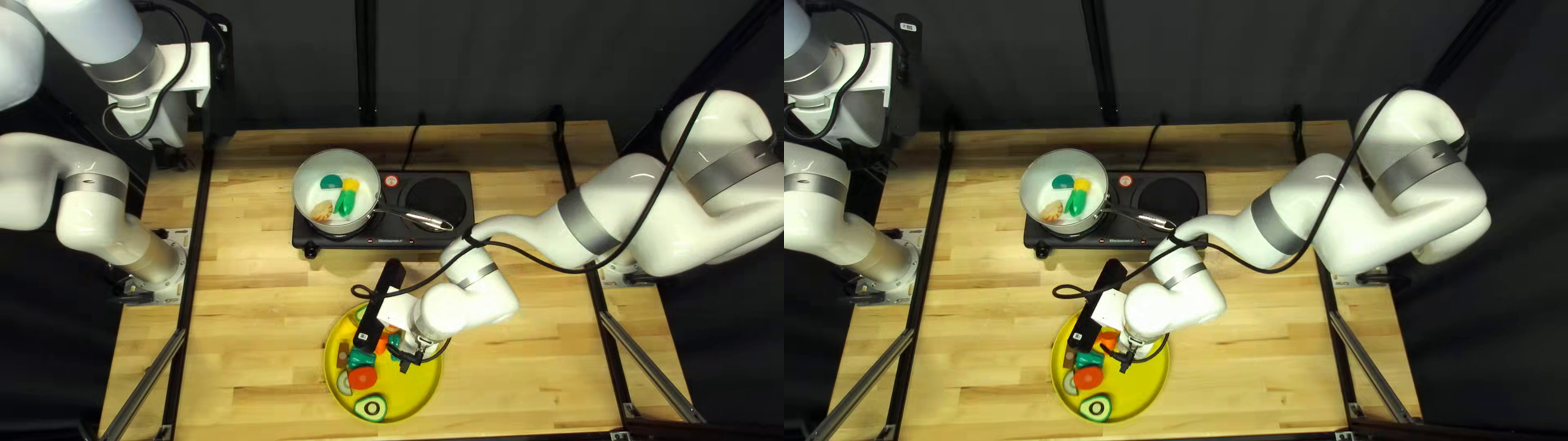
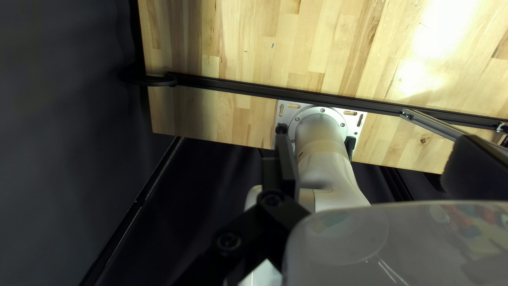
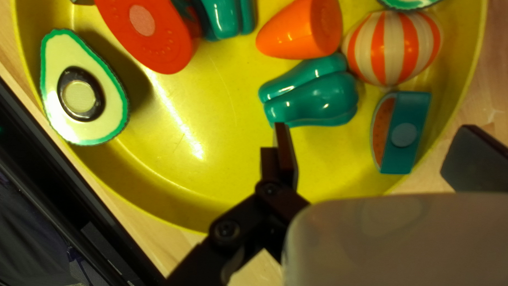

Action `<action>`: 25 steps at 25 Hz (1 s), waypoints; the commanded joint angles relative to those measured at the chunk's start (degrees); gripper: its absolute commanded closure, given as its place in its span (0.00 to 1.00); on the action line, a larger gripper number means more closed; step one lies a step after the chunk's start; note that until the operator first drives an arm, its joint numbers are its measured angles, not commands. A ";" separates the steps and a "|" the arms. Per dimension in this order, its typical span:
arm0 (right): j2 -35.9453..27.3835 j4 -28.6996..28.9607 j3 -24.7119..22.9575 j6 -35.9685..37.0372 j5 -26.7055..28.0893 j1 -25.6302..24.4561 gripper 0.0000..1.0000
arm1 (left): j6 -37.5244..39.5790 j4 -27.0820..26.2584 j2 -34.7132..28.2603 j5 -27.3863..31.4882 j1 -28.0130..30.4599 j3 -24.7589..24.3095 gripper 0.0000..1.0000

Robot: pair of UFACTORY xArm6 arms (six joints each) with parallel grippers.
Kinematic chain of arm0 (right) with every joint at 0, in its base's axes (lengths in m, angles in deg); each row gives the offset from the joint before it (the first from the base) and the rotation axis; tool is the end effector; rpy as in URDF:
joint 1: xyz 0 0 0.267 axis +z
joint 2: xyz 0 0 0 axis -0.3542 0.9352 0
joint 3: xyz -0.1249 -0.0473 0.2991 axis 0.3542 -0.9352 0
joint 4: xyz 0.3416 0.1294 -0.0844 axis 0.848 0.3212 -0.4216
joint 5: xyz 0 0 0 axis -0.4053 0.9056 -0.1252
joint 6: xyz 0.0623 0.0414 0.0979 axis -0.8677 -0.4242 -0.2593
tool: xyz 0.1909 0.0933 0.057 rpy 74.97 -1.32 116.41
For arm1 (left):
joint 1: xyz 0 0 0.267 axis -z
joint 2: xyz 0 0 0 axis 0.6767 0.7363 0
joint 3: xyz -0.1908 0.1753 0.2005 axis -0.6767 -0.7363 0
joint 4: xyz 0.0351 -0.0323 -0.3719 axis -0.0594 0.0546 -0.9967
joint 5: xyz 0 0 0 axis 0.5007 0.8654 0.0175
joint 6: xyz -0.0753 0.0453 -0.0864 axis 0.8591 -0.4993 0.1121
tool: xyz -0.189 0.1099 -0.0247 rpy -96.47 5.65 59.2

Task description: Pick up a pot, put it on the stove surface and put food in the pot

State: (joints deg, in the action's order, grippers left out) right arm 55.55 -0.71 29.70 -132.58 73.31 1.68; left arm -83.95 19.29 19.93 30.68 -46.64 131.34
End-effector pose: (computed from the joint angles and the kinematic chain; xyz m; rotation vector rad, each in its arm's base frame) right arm 0.5366 0.2038 0.0050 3.0704 -0.5960 0.2189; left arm 0.2094 0.0527 0.4056 -3.0278 -0.1458 0.0848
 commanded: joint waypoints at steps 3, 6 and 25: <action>0.67 -1.25 -1.25 -0.35 -2.92 0.01 0.00 | 0.00 0.00 0.00 0.00 0.00 0.00 0.00; 1.28 -1.31 -0.83 -0.12 -3.25 0.06 0.00 | 0.00 0.00 0.00 0.00 0.00 0.00 0.00; 2.66 0.25 -1.74 1.14 -7.04 -0.17 1.00 | 0.00 0.00 0.00 0.00 0.00 0.00 0.00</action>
State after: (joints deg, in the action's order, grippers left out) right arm 58.54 -0.63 28.29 -131.44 66.40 1.57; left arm -83.95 19.29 19.93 30.68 -46.64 131.34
